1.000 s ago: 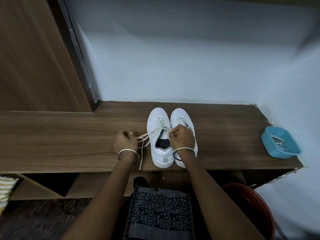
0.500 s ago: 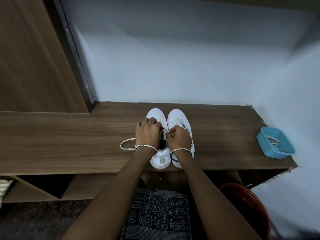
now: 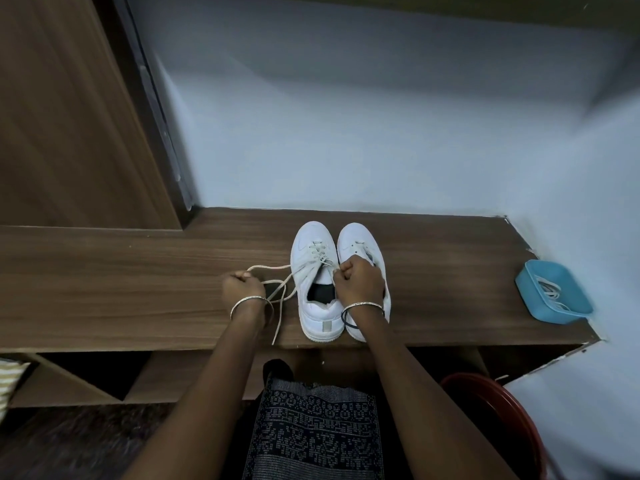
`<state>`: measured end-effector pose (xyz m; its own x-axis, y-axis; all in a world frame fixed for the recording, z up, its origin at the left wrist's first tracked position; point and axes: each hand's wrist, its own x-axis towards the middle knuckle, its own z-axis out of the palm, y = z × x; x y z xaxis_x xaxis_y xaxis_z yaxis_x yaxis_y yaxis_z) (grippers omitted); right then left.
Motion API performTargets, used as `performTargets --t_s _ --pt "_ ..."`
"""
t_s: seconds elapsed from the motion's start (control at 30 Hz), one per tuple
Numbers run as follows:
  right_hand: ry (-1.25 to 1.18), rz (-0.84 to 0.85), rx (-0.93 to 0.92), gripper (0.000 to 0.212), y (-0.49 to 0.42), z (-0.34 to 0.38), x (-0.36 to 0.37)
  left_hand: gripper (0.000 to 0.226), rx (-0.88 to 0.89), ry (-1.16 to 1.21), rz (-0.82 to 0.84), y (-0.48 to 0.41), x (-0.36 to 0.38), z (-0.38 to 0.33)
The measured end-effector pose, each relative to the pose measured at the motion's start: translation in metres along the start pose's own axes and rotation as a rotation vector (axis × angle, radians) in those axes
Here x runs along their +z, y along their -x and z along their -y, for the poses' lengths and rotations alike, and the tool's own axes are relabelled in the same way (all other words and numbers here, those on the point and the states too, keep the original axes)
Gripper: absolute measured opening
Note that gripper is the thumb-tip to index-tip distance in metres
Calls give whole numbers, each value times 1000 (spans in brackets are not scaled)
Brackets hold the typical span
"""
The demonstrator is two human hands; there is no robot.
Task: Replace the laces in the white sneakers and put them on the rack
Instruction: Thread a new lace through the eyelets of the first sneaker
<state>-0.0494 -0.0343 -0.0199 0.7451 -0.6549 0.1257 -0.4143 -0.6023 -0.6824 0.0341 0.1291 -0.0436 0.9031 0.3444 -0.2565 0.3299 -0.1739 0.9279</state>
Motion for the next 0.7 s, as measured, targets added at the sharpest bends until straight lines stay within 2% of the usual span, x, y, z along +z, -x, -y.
performTargets --t_s 0.07,0.13,0.2,0.23,0.27,0.33,0.4,0.47,0.6,0.7 --pt "4 0 -2 8 -1 0 0 4 143 -215 -45 9 -2 -3" --pt "5 -1 -6 8 -1 0 0 17 468 -429 -43 19 1 -6" --pt "4 1 -5 8 -1 0 0 25 728 -493 103 27 11 -14" --pt "6 2 -4 9 -1 0 0 28 795 -506 206 31 18 -19" --pt "8 2 -6 9 -1 0 0 28 827 -544 294 35 24 -24" --pt "6 3 -13 8 -1 0 -1 27 857 -694 366 43 33 -30" --pt "-2 -3 -30 7 0 0 0 29 895 -826 324 47 37 -29" --pt "-4 -27 -84 12 2 0 1 29 925 -855 249 48 36 -26" --pt "82 -13 -250 31 5 4 0 24 826 -628 234 46 30 -22" --pt "129 20 -333 30 2 9 2 17 704 -524 254 47 28 -18"
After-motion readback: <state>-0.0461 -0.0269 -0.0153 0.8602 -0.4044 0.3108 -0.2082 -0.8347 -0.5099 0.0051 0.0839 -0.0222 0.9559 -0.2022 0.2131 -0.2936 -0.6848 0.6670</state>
